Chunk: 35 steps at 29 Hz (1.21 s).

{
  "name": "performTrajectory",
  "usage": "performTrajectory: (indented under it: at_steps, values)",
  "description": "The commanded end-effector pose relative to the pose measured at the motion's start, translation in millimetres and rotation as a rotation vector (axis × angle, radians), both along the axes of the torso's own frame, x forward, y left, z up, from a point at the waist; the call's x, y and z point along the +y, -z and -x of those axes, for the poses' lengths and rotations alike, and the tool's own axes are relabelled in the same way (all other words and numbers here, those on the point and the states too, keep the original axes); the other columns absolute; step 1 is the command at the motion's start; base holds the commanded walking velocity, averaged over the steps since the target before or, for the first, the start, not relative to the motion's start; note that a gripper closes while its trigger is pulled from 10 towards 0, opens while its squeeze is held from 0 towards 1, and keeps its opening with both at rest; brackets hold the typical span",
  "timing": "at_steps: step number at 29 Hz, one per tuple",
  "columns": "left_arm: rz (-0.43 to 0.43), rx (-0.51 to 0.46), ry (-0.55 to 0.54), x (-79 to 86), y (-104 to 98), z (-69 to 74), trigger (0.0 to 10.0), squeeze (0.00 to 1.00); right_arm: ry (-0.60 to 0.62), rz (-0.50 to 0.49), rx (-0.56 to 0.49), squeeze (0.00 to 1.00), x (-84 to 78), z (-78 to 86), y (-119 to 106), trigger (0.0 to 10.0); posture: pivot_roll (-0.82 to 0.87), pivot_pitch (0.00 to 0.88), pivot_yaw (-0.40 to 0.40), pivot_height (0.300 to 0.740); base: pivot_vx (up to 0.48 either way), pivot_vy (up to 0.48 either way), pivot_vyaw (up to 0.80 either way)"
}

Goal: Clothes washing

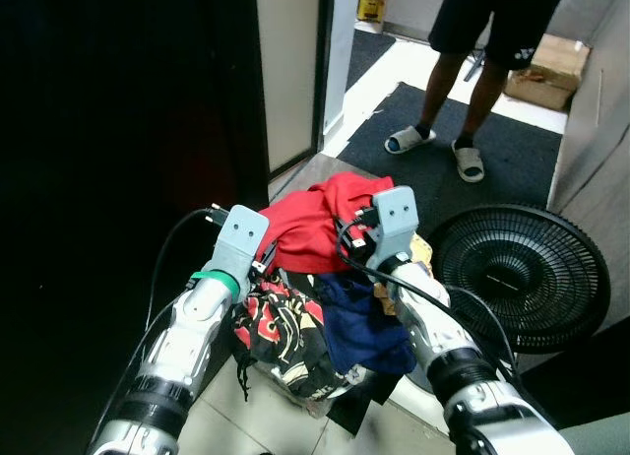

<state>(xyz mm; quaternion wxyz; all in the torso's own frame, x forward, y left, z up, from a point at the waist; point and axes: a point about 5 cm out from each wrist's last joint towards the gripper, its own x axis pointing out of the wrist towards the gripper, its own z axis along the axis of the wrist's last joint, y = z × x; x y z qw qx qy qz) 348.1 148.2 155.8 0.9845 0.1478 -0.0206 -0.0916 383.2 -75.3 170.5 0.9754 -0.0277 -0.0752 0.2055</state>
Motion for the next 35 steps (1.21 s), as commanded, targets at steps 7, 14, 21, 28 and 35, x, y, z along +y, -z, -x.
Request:
performTrajectory:
  at_steps: [7, 14, 21, 28, 35]
  values:
    - [0.0, 0.01, -0.066, 20.1, 3, 14.2, 10.0, 0.0, 0.042, 0.099, 0.053, 0.0, 3.5, -0.4, 15, 10.0, 0.24, 0.238, -0.007, 0.74, 0.0, 0.0, 0.0]
    - [0.0, 0.031, -0.122, 35.4, 8, 28.9, 10.0, 0.0, 0.232, 0.176, 0.171, 1.0, -34.3, -14.9, 16, 10.0, 0.27, 0.284, -0.021, 0.74, 0.0, 0.0, 0.0]
    - [0.007, 0.035, -0.127, 31.4, 6, 28.7, 10.0, 0.0, 0.341, 0.26, 0.193, 1.0, -61.2, -21.3, 10, 10.0, 0.27, 0.288, -0.024, 0.74, 0.0, 0.0, 0.0]
    - [0.004, 0.041, -0.14, 35.0, 4, 32.9, 10.0, 0.0, 0.324, 0.254, 0.186, 0.0, -60.9, -19.9, 12, 10.0, 0.29, 0.308, -0.023, 0.74, 0.0, 0.0, 0.0]
    - [-0.007, 0.051, -0.181, 44.6, 1, 50.7, 10.0, 0.0, 0.301, 0.229, 0.194, 0.0, -50.0, -17.4, 18, 10.0, 0.33, 0.383, -0.023, 0.74, 0.0, 0.0, 0.0]
